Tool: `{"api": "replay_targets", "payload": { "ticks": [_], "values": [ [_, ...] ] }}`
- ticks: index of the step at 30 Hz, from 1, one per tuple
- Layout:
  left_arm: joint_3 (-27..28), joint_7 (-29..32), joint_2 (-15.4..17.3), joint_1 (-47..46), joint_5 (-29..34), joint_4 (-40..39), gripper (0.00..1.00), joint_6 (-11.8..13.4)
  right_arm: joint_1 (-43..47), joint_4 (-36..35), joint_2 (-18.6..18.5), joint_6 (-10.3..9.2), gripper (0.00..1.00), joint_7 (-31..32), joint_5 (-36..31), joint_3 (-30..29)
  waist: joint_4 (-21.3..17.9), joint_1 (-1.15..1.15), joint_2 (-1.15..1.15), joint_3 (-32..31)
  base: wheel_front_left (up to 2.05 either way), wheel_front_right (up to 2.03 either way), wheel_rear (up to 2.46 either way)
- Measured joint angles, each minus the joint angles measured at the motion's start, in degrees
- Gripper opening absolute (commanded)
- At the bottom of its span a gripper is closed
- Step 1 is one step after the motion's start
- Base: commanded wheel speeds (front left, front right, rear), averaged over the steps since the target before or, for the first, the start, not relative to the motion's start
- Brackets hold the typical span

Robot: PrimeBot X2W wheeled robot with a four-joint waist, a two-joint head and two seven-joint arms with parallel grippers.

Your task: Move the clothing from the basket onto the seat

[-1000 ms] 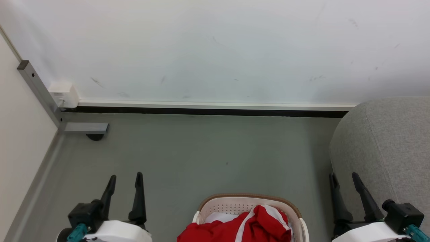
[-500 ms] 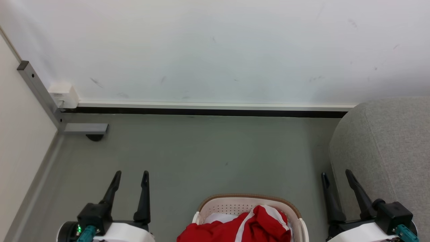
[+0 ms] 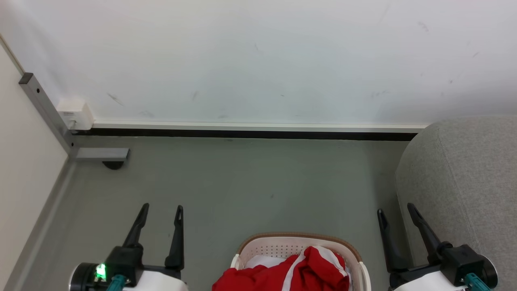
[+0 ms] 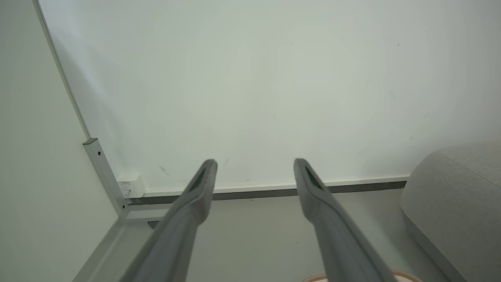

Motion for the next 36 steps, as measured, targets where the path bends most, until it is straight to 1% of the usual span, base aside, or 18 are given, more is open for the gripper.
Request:
{"api": "replay_targets", "payload": {
  "ticks": [6,23,36],
  "values": [
    [0.1,-0.5,-0.2,0.0,2.2,0.1,1.00,0.0,0.0,-0.1,0.0,0.00,1.00,-0.5,-1.9,0.2,0.0,0.00,0.00,0.0,0.00,0.00,0.00],
    [1.6,-0.5,-0.9,0.0,2.1,0.4,1.00,-1.4,0.0,0.0,0.0,0.00,1.00,-0.5,-1.0,0.1,-0.3,0.00,0.00,-0.1,0.00,0.00,0.00],
    [2.7,-0.5,-1.7,-0.1,2.0,0.4,1.00,-2.2,-0.1,-0.7,-0.1,0.00,1.00,-0.5,-0.3,-0.5,-1.9,0.00,0.00,0.9,0.00,0.00,0.00]
  ]
}}
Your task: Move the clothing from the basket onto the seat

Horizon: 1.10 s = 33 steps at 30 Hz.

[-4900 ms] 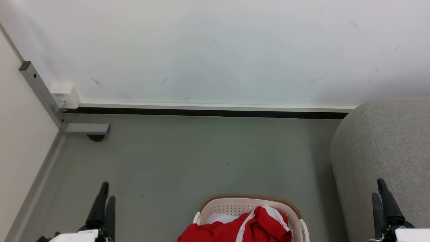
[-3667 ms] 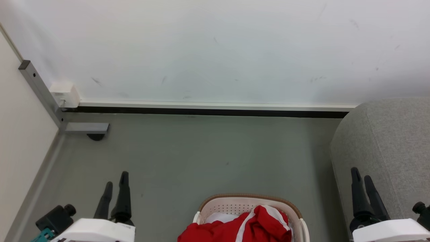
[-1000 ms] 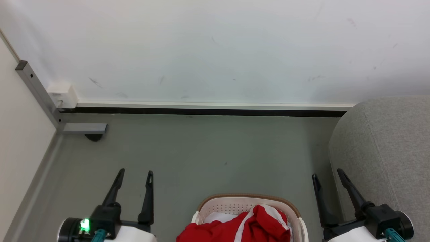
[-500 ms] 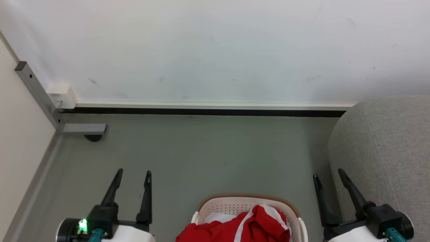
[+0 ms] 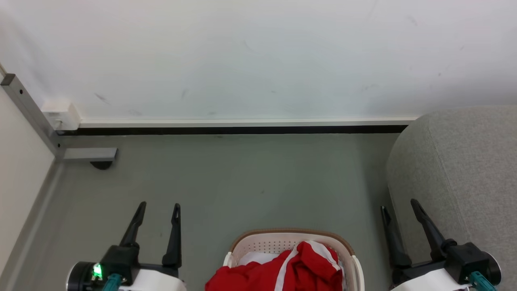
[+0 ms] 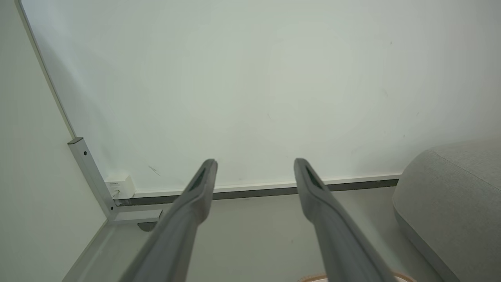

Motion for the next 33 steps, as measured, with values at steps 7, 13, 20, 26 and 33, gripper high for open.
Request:
{"api": "replay_targets", "payload": {
  "ticks": [7,13,20,26,33],
  "values": [
    [0.5,0.0,-0.4,-1.7,-0.5,-0.1,1.00,-1.2,-1.6,-1.3,0.0,0.00,1.00,0.0,1.6,-0.3,-1.6,0.00,0.00,2.5,0.00,0.00,0.00],
    [0.2,0.0,-0.8,-4.2,-1.4,1.7,1.00,-3.0,-3.7,-3.0,0.0,0.00,1.00,0.0,1.7,-0.7,-3.2,0.00,0.00,6.0,0.00,0.00,0.00],
    [-1.3,0.0,-0.9,-9.4,-0.9,5.8,1.00,-5.7,-7.2,-5.0,0.0,0.00,1.00,0.0,1.9,-1.9,-5.1,0.01,0.00,12.1,0.00,0.00,0.00],
    [-4.4,0.0,0.1,-14.6,1.5,12.0,1.00,-7.6,-10.3,-7.6,0.0,0.00,1.00,0.0,2.0,-2.3,-7.1,0.01,0.00,17.9,0.00,0.00,0.00],
    [-10.0,0.0,1.7,-20.9,5.1,24.7,1.00,-9.3,-12.0,-10.1,-0.1,0.00,1.00,0.0,2.9,-3.5,-10.1,0.01,0.00,23.8,0.00,0.00,0.00]
  ]
}}
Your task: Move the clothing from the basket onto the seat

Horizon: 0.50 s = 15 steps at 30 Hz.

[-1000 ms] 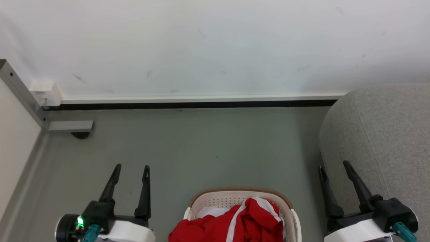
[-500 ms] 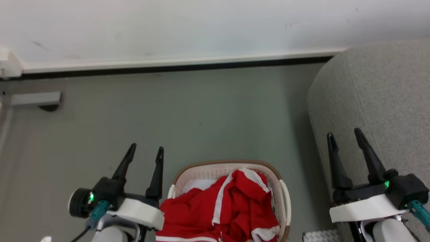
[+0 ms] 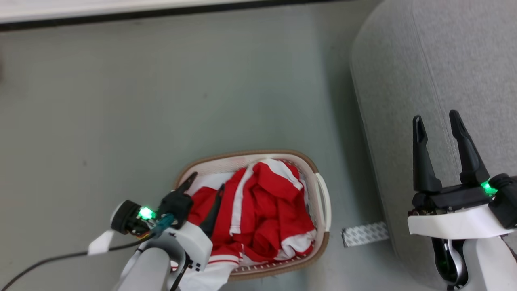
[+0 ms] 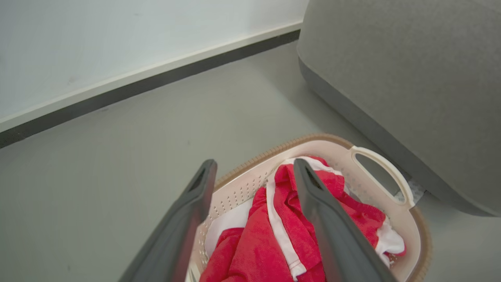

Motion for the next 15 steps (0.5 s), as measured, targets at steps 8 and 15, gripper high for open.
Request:
{"api": "replay_targets", "payload": {
  "ticks": [8,15],
  "values": [
    [-6.9,5.0,1.6,-9.4,4.7,15.2,1.00,-1.1,-2.4,-1.6,0.0,0.00,1.00,0.0,1.6,0.9,-3.5,0.00,0.00,6.0,0.00,0.00,0.00],
    [-11.5,10.7,3.1,-15.2,7.5,24.9,1.00,-1.3,-3.2,-2.1,-0.1,0.00,1.00,0.0,4.4,1.8,-7.1,-0.01,0.00,10.3,0.00,0.00,0.00]
  ]
}}
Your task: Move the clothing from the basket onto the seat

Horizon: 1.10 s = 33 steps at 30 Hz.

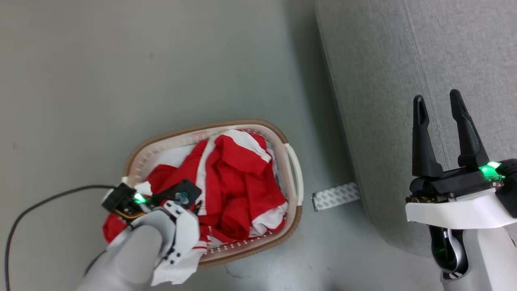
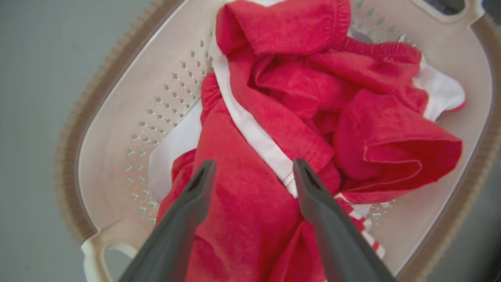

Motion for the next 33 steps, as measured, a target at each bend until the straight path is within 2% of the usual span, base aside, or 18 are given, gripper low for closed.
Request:
{"api": "replay_targets", "payload": {
  "ticks": [4,14,19,24,25,26,27,28,29,33],
  "values": [
    [-1.7,2.7,1.4,-2.6,1.1,4.5,1.00,0.0,0.0,-0.3,0.0,0.00,1.00,0.0,1.4,0.6,-1.9,0.00,0.00,2.1,0.00,0.00,0.00],
    [-9.2,8.2,2.2,-7.3,5.0,12.2,1.00,-0.3,-1.2,-1.5,0.0,0.00,1.00,0.0,4.4,2.8,-5.3,0.00,0.00,7.4,0.00,0.00,0.00],
    [-12.6,12.6,2.8,-9.3,5.7,14.3,1.00,-0.3,-1.4,-1.7,0.0,0.00,1.00,0.0,5.6,4.0,-6.7,0.00,0.00,10.0,0.00,0.00,0.00],
    [-14.9,13.6,3.8,-11.2,5.1,15.0,1.00,-0.3,-2.1,-1.9,0.0,0.00,1.00,0.0,6.5,4.3,-8.0,0.00,0.00,12.3,0.00,0.00,0.00],
    [-15.2,14.0,3.8,-11.4,4.8,15.1,0.90,-0.3,-2.1,-1.9,0.0,0.00,1.00,0.0,6.7,4.2,-8.1,0.00,0.00,12.6,0.00,0.00,0.00],
    [-15.5,14.1,3.9,-11.4,4.3,15.1,0.47,-0.3,-2.1,-1.9,0.0,0.00,1.00,0.0,6.8,4.3,-8.2,0.00,0.00,12.8,0.00,0.00,0.00],
    [-15.8,14.1,4.0,-11.4,3.7,15.2,0.31,-0.3,-2.1,-1.9,0.0,0.00,1.00,0.0,6.9,4.3,-8.2,0.00,0.00,12.8,0.00,0.00,0.00],
    [-16.1,14.4,4.0,-11.4,3.3,15.2,0.03,-0.3,-2.1,-1.8,0.0,0.00,1.00,0.0,6.9,4.3,-8.3,0.00,0.00,12.9,0.00,0.00,0.00],
    [-16.3,14.5,3.8,-11.5,3.0,15.3,0.00,-0.3,-2.2,-1.8,0.0,0.00,1.00,0.0,6.9,4.3,-8.3,-0.01,0.00,12.9,0.00,0.00,0.00],
    [-17.1,14.7,2.7,-11.7,2.1,15.5,0.00,-0.3,-2.3,-1.7,0.0,0.00,1.00,0.0,6.9,3.9,-7.8,0.00,0.00,12.5,0.00,0.00,0.00]
  ]
}}
